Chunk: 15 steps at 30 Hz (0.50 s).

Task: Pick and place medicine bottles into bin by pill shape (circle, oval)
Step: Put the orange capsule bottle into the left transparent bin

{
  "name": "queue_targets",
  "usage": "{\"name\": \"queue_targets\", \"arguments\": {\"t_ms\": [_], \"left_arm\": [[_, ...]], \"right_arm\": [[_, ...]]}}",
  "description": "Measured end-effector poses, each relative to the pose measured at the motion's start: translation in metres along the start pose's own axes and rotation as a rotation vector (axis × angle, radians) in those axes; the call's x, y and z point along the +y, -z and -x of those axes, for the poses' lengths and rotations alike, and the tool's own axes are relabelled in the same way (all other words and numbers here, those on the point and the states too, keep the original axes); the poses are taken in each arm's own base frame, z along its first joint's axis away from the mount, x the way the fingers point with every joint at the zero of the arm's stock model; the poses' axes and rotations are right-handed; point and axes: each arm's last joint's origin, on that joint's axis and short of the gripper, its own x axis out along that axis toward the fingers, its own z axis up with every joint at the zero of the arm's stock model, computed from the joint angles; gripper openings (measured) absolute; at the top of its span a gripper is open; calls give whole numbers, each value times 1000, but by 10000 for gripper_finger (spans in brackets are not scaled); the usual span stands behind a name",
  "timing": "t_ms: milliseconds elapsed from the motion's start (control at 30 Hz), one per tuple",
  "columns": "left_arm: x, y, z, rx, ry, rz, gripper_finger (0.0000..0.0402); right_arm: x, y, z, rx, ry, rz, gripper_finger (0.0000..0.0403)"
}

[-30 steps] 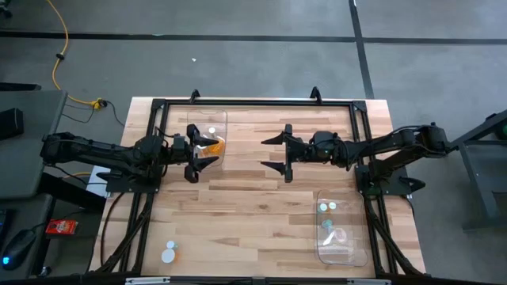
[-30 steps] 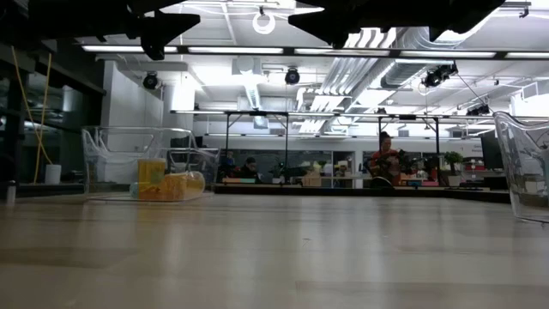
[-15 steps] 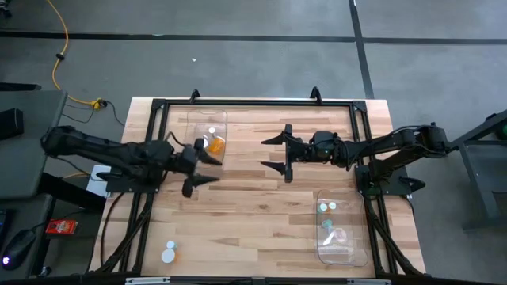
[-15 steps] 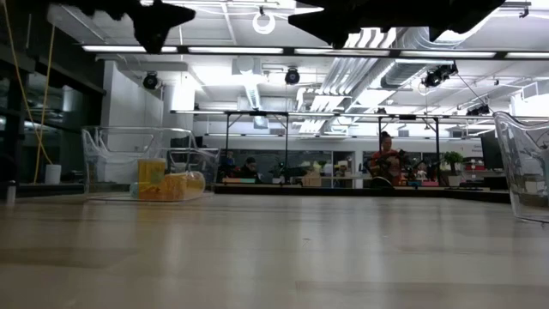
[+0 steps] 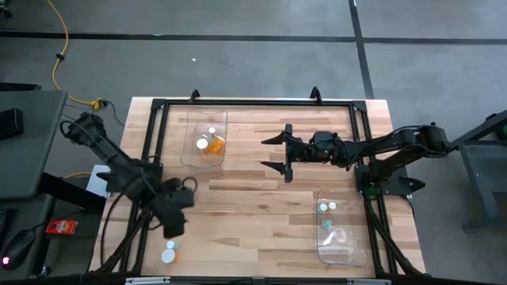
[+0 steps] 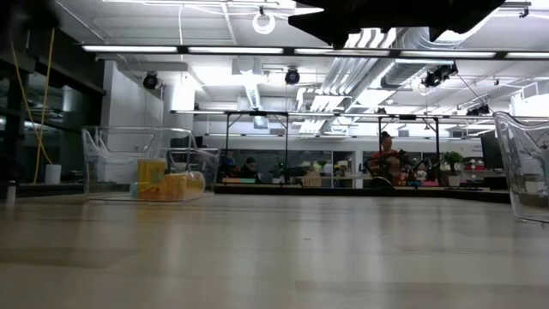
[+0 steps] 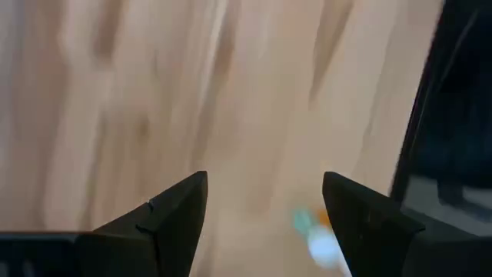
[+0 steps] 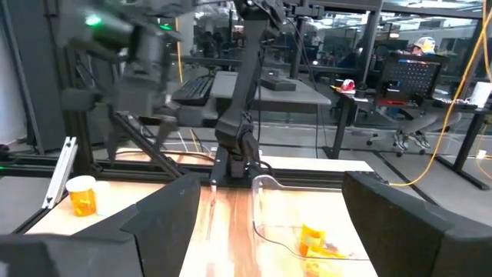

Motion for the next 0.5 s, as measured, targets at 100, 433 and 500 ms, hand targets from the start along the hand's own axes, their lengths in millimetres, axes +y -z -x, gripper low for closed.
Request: {"name": "queue_targets", "arguments": {"t_ms": [100, 433, 500], "left_arm": [[-14, 12, 2, 114, -18, 110, 248], [-27, 33, 2, 227, -61, 568, 232], [-28, 35, 3, 237, -66, 613, 230]], "right_arm": [[0, 1, 0, 7, 17, 12, 312], [-1, 1, 0, 8, 24, 50, 312], [-1, 1, 0, 10, 23, 53, 312]]}}
